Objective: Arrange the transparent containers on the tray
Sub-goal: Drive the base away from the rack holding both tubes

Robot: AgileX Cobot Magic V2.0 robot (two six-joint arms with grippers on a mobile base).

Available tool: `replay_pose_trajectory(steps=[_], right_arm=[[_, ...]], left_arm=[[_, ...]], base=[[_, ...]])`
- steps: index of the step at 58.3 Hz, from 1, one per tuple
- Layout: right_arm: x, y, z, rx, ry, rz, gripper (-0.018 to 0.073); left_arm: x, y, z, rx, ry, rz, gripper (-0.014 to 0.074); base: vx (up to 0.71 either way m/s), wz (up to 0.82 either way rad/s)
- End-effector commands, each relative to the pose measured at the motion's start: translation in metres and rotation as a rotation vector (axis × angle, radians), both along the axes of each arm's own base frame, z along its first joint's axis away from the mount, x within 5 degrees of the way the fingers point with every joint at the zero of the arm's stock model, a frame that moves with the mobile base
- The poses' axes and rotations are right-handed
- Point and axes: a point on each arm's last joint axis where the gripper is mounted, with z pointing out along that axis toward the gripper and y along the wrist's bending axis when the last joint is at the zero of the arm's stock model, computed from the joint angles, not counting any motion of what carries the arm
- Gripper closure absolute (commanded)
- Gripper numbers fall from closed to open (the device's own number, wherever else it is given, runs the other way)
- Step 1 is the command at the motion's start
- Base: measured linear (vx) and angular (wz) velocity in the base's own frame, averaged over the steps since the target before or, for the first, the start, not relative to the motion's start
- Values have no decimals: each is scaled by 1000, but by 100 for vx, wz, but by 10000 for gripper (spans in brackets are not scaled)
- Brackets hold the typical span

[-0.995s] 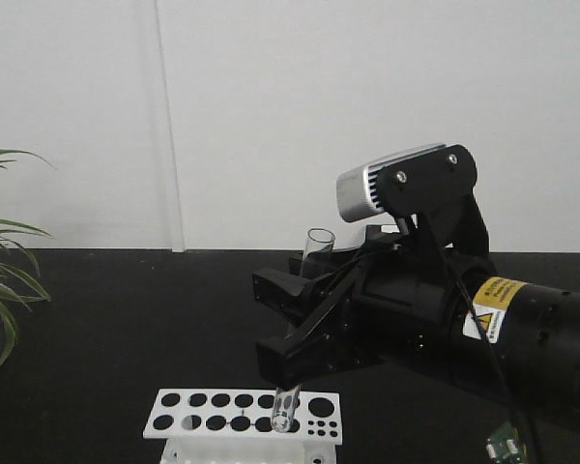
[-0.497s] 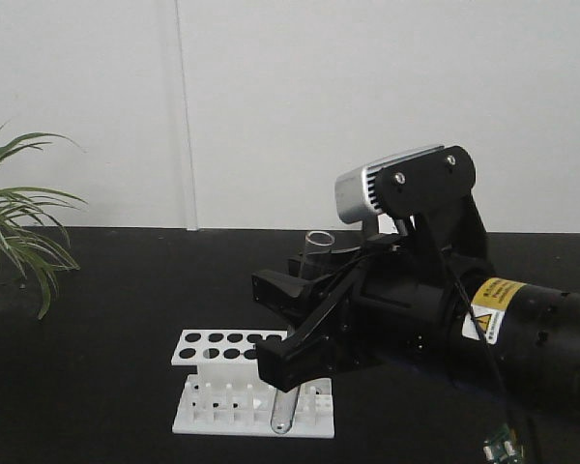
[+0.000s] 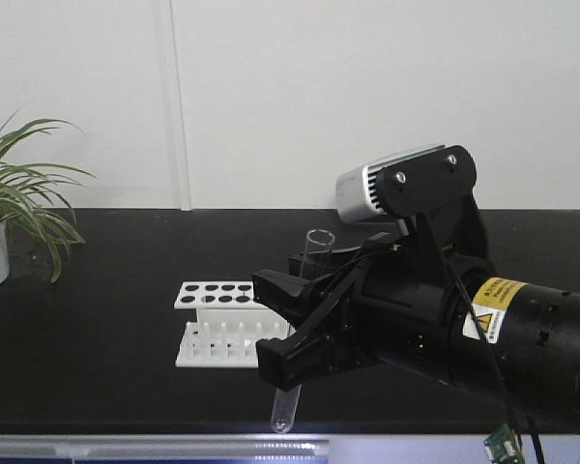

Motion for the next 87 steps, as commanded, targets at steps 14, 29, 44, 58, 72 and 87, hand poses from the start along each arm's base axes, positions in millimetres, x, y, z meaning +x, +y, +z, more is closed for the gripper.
replay_pose_trajectory(steps=[14, 29, 44, 58, 72, 87], right_arm=[[-3, -7, 28, 88, -121, -22, 477], [-3, -7, 28, 88, -121, -22, 477], [-3, -7, 28, 88, -121, -22, 477], [-3, -7, 28, 88, -121, -22, 477], [-3, -7, 28, 88, -121, -22, 477], [-3, -7, 28, 88, -121, -22, 477]], left_arm=[[-3, -2, 18, -30, -98, -33, 503], [-3, -2, 18, -29, -96, -32, 503], [-3, -2, 18, -28, -92, -30, 503], [-3, -2, 17, -26, -83, -26, 503], [-3, -2, 17, -26, -83, -26, 503], [-3, -2, 17, -26, -83, -26, 503]], base=[[-30, -2], [-31, 0], [-31, 0], [-30, 3], [-27, 5], [-21, 11]])
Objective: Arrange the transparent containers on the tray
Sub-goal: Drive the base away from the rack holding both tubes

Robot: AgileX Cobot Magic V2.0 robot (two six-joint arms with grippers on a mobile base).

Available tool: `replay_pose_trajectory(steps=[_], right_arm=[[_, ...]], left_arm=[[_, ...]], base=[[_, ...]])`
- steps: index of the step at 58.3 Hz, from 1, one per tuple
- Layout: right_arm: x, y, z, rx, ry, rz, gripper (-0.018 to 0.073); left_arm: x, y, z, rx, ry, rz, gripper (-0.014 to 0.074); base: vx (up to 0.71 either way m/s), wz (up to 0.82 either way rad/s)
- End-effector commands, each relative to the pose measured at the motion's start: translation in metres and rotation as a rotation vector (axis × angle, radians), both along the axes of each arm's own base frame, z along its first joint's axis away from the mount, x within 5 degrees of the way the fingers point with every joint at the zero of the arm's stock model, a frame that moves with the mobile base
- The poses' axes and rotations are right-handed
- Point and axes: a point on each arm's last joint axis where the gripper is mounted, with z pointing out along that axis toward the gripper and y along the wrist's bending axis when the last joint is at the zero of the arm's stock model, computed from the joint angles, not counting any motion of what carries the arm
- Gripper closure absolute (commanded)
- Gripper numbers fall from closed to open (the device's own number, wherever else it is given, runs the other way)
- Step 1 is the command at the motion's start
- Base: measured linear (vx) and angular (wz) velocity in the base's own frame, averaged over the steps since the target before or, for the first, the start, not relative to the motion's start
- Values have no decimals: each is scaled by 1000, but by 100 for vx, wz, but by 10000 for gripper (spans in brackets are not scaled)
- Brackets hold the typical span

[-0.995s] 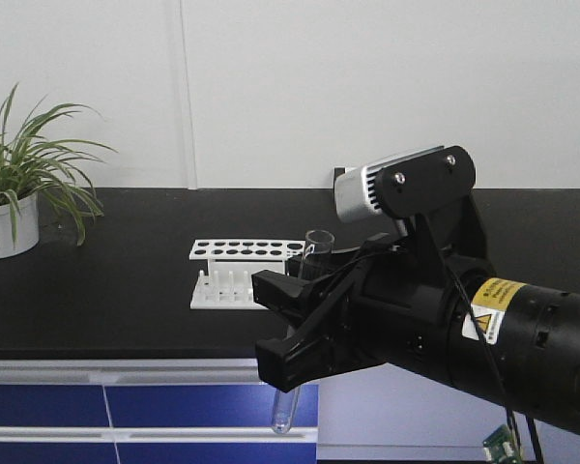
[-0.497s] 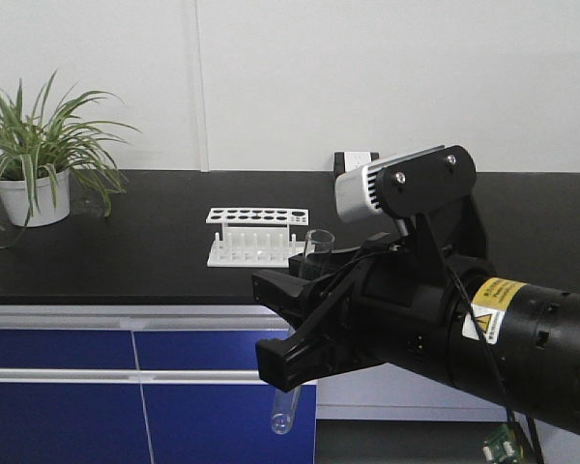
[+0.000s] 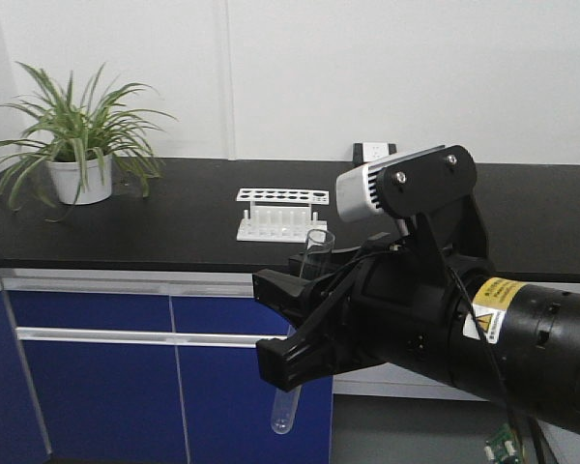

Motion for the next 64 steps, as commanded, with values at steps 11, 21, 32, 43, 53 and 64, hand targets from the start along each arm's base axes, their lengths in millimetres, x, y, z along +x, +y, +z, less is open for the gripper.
replay_pose_trajectory(steps=[11, 21, 32, 43, 53, 64], right_arm=[[-3, -7, 28, 86, -119, -21, 477], [-3, -7, 28, 87, -119, -21, 477], [-3, -7, 28, 87, -119, -21, 477], [-3, -7, 28, 87, -119, -21, 477], [-3, -7, 28, 87, -119, -21, 477], [-3, -7, 28, 87, -119, -21, 477]], left_arm=[[-3, -3, 18, -30, -100, -33, 503], [-3, -3, 18, -30, -99, -33, 503], [-3, -3, 18, -30, -100, -33, 503], [-3, -3, 18, -30, -100, -33, 503], [-3, -3, 18, -30, -100, -33, 503], [-3, -3, 18, -30, -100, -33, 503]], base=[[-13, 25], [-8, 37], [-6, 44], [-4, 54], [-1, 64], [4, 67]])
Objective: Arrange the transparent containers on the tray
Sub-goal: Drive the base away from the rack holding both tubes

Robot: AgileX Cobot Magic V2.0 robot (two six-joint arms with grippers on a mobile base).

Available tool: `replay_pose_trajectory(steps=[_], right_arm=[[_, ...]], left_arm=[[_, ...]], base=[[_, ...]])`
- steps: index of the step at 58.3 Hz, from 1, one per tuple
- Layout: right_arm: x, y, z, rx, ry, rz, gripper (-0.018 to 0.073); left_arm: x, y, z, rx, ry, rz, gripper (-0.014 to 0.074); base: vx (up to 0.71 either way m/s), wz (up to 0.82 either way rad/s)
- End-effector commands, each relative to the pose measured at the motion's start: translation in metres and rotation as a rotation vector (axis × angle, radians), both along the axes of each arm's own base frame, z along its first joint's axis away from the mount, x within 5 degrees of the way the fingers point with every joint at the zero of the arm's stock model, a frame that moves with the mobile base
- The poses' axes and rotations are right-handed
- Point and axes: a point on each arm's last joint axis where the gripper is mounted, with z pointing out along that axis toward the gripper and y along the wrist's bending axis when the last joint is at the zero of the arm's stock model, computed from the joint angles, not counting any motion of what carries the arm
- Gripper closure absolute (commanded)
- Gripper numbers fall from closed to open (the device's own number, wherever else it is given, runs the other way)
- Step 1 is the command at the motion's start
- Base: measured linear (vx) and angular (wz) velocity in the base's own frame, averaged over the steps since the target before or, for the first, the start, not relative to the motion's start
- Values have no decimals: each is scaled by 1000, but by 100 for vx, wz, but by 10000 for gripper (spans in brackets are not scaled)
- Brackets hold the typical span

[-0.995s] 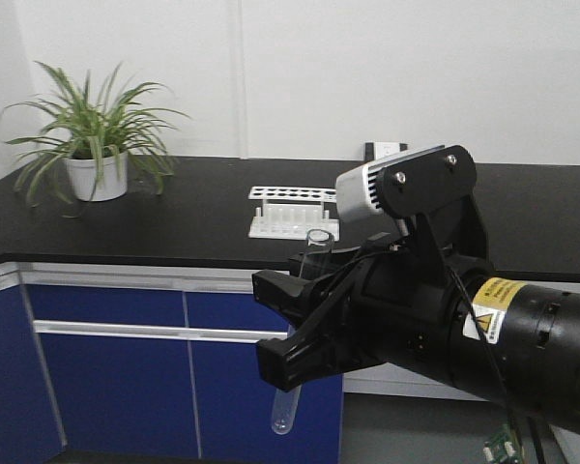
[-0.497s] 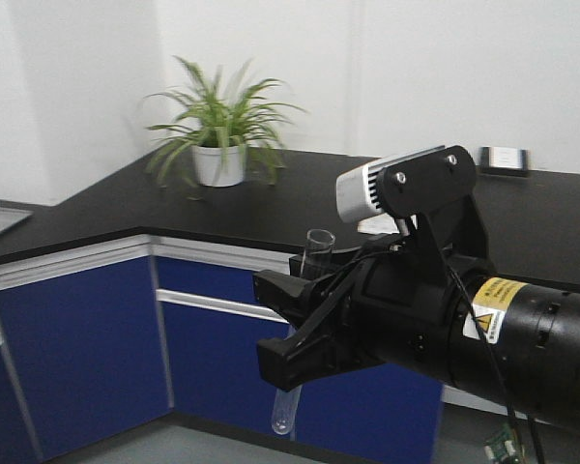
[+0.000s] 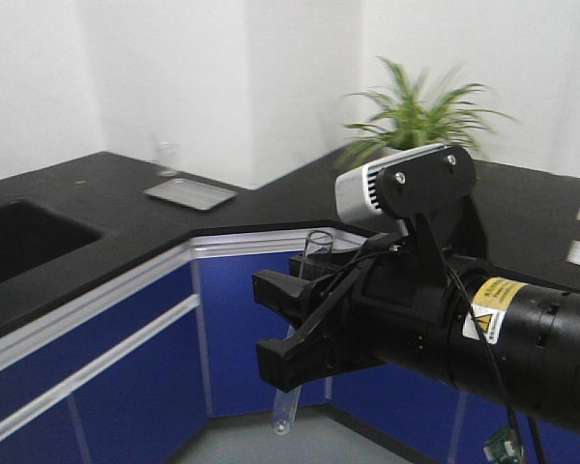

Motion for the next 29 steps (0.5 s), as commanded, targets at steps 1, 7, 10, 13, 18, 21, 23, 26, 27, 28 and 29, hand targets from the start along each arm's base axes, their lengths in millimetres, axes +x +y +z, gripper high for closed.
replay_pose_trajectory(steps=[1, 7, 10, 13, 18, 21, 23, 26, 27, 28, 29], right_arm=[[-3, -7, 28, 88, -119, -21, 477], [-3, -7, 28, 88, -119, -21, 477], [-3, -7, 28, 88, -119, -21, 477], [-3, -7, 28, 88, -119, -21, 477], [-3, -7, 28, 88, -119, -21, 477], [-3, -7, 28, 88, -119, -21, 477], [-3, -7, 28, 88, -119, -21, 477], [-3, -7, 28, 88, -119, -21, 477], [-3, -7, 28, 88, -119, -21, 477], [-3, -7, 28, 88, -119, -21, 477], [-3, -7, 28, 88, -119, -21, 477]], left_arm=[[-3, -3, 18, -30, -100, -33, 503], [-3, -3, 18, -30, -100, -33, 503], [-3, -3, 18, -30, -100, -33, 503], [-3, -3, 18, -30, -100, -33, 503], [-3, -3, 18, -30, -100, -33, 503], [-3, -3, 18, -30, -100, -33, 503], [-3, -3, 18, -30, -100, -33, 503], [-3, -3, 18, -30, -100, -33, 503], [-3, -3, 18, -30, -100, -33, 503], [-3, -3, 18, -30, -100, -33, 503], [-3, -3, 18, -30, -100, -33, 503]], base=[[7, 67], [8, 67], [11, 67], [12, 67], [13, 65], [15, 64], [15, 63], [16, 63], [16, 62], [16, 62], [16, 62]])
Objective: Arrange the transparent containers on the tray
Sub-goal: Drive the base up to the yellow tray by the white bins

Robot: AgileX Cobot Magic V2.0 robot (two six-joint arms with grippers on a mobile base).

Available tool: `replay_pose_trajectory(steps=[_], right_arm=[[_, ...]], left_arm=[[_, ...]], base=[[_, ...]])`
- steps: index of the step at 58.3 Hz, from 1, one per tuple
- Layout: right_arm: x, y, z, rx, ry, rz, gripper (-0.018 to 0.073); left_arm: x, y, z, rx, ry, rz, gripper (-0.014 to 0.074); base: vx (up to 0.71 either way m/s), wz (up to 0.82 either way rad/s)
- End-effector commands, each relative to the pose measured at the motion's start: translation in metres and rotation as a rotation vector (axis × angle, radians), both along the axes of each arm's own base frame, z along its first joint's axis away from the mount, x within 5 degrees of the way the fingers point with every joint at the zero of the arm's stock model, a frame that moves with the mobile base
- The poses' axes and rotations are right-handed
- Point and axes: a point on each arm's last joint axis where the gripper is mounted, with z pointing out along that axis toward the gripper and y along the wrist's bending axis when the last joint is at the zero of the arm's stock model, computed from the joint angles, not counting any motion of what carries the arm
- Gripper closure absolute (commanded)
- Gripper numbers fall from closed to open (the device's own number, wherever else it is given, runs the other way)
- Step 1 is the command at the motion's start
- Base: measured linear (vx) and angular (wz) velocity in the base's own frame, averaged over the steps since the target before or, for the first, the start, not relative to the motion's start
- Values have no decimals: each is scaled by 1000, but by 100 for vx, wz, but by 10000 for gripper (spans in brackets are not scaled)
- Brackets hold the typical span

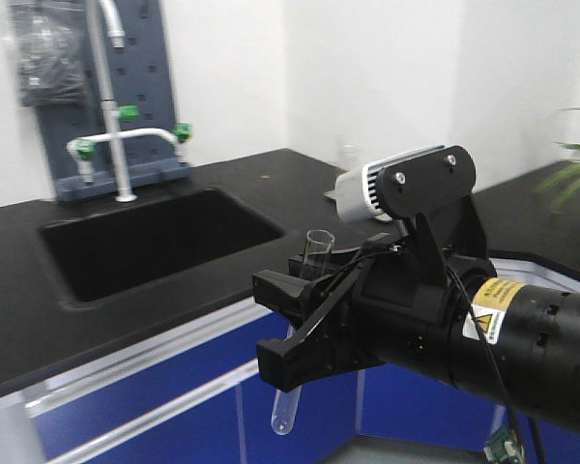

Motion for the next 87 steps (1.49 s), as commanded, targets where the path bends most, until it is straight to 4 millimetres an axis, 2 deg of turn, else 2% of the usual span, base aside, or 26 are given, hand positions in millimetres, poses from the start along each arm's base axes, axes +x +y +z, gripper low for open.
replay_pose_trajectory(steps=[1, 54, 87], right_arm=[[-3, -7, 28, 88, -119, -21, 477], [-3, -7, 28, 90, -122, -22, 477], [-3, -7, 28, 90, -122, -22, 477]], left_arm=[[-3, -3, 18, -30, -100, -33, 503], [-3, -3, 18, -30, -100, -33, 503], [-3, -3, 18, -30, -100, -33, 503]], base=[[16, 63], [19, 69], [19, 35]])
